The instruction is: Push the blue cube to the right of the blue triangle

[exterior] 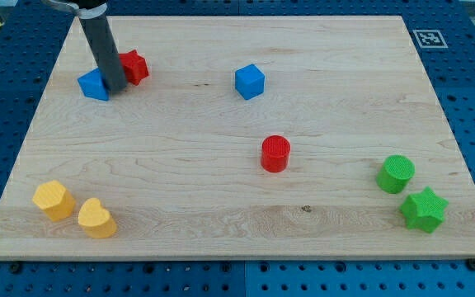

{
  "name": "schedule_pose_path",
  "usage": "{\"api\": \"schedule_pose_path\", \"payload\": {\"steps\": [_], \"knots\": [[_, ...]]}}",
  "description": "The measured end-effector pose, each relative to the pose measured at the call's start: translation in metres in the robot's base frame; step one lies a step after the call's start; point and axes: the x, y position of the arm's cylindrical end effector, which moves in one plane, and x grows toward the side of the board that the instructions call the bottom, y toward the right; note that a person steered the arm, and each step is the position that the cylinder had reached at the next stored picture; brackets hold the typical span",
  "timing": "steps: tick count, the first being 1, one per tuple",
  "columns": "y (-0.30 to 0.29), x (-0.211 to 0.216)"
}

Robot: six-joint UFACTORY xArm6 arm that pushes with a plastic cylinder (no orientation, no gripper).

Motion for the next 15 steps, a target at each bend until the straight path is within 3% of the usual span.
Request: {"api": "schedule_pose_path", "payload": {"steps": [2,4,5,6,8,11,12,13,15], "knots": [[0.009,0.0],[0.085,0.008],[0.124,0.046],[0.166,0.056],[0.272,0.058],[0.296,0.049],[0.296,0.002],[0.294,-0.015],[0.253,-0.002]]}}
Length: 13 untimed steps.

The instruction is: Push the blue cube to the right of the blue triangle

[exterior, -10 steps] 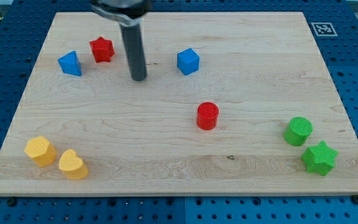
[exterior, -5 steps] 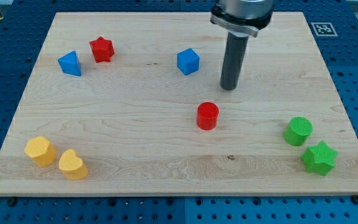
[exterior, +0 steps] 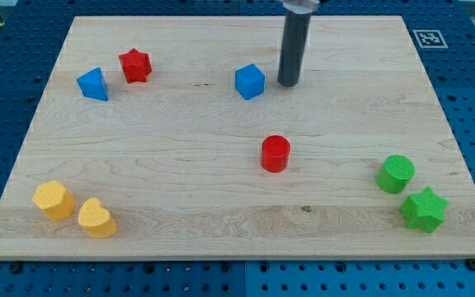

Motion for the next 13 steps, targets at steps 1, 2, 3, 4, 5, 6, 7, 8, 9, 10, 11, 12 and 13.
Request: {"api": "schedule_pose_path", "payload": {"steps": [1,2,3,4,5,6,7,8,9,10,11,12,13], "knots": [[-0.035,0.006],[-0.061,0.003],[-0.063,0.003],[-0.07,0.006],[-0.091,0.007],[-0.112,0.007],[-0.128,0.007],[-0.145,0.007],[-0.16,0.007],[-0.176,0.007],[-0.194,0.007],[-0.204,0.007],[-0.204,0.007]]}}
